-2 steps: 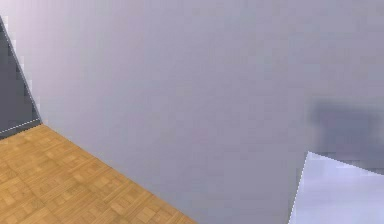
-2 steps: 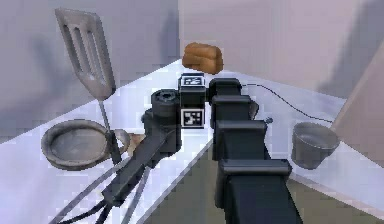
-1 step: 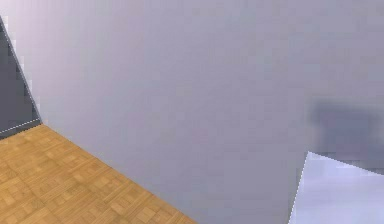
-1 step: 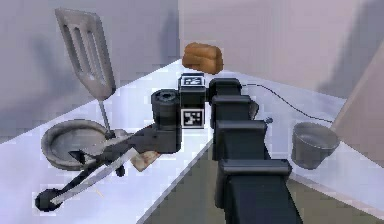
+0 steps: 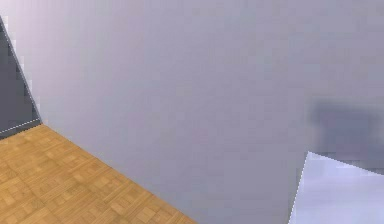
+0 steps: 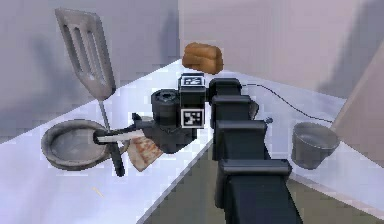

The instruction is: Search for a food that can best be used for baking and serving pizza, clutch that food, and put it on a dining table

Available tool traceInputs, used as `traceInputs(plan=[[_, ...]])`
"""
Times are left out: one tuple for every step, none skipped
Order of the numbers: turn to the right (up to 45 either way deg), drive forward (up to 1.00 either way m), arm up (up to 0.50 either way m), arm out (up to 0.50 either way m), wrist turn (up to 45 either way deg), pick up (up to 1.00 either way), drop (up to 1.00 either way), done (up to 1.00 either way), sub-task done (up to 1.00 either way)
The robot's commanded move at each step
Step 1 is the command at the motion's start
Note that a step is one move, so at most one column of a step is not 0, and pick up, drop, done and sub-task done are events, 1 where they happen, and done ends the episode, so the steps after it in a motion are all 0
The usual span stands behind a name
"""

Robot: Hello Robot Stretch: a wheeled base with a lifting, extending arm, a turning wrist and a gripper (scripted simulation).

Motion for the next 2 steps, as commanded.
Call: traceInputs(plan=[[0.0,0.00,0.00,0.00,6.0,0.00,0.00,0.00,0.00],[0.0,0.00,-0.14,0.00,0.0,0.00,0.00,0.00,0.00]])
